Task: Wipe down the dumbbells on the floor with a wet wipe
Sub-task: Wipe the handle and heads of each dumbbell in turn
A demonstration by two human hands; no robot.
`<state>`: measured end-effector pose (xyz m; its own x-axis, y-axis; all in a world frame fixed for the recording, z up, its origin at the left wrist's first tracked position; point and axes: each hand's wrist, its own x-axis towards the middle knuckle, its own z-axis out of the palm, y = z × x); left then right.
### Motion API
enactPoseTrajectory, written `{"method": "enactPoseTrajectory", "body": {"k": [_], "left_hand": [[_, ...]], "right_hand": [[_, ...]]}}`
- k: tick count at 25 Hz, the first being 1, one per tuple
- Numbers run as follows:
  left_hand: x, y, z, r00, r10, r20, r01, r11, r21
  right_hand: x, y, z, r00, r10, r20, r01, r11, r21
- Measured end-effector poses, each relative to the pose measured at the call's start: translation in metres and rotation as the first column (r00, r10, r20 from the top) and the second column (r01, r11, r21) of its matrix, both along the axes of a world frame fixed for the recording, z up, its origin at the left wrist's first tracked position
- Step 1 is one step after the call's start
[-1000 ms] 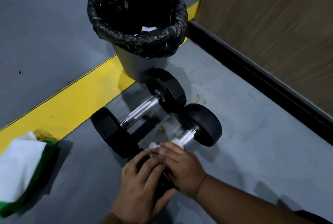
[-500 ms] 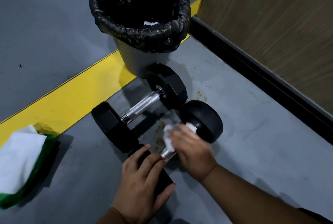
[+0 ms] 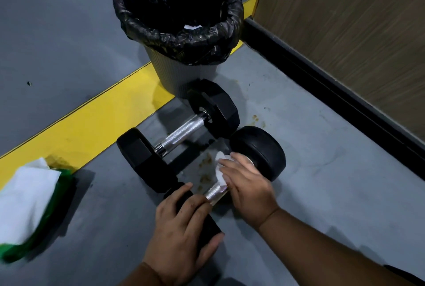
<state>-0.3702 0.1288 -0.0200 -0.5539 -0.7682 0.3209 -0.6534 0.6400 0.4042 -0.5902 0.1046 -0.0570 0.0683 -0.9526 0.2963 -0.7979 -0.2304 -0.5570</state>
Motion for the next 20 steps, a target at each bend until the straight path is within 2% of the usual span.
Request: {"method": "enactPoseTrajectory", "body": {"k": [2,5,6,8,11,13,17,18,20], "left_hand": [[0.001,0.001,0.0,1.0,-0.004,0.002,0.003,1.0,0.007],[0.0,0.003,0.0,1.0,-0.007,-0.003,0.007,1.0,-0.004],[-0.001,0.003,0.0,1.0,-0.007,-0.002,0.007,1.0,-0.006],[-0.002,0.002,0.001,1.0,-0.006,0.003,0.006,1.0,-0.002],[-0.002,0.003,0.002,1.0,0.001,0.019,-0.001,1.0,0.003],[-0.002,0.006,0.001,1.0,-0.006,0.009,0.006,1.0,-0.022],[-0.006,0.011,-0.001,1.0,0.0,-0.007,0.0,0.998,-0.06],[-0.006,0.011,-0.001,1.0,-0.002,-0.005,0.002,0.998,-0.064],[-0.007,0.012,0.0,1.0,-0.003,0.017,0.004,0.998,-0.064]], "right_hand": [[0.015,0.01,-0.001,1.0,0.007,0.024,-0.008,1.0,0.017],[0.032,0.029,0.005,0.961,0.275,0.008,-0.275,0.96,0.059],[0.027,0.027,0.006,0.948,0.317,-0.027,-0.315,0.948,0.054],[0.013,0.016,0.006,0.963,0.251,-0.098,-0.25,0.968,0.014],[0.0,0.008,0.002,0.999,-0.007,-0.036,0.006,1.0,-0.018],[0.013,0.016,0.001,1.0,0.023,0.019,-0.023,1.0,0.006],[0.025,0.03,0.007,0.955,0.296,-0.011,-0.296,0.955,0.021],[0.019,0.025,0.006,0.955,0.294,-0.036,-0.293,0.956,0.019],[0.005,0.015,0.003,0.986,0.162,-0.039,-0.161,0.987,0.007]]}}
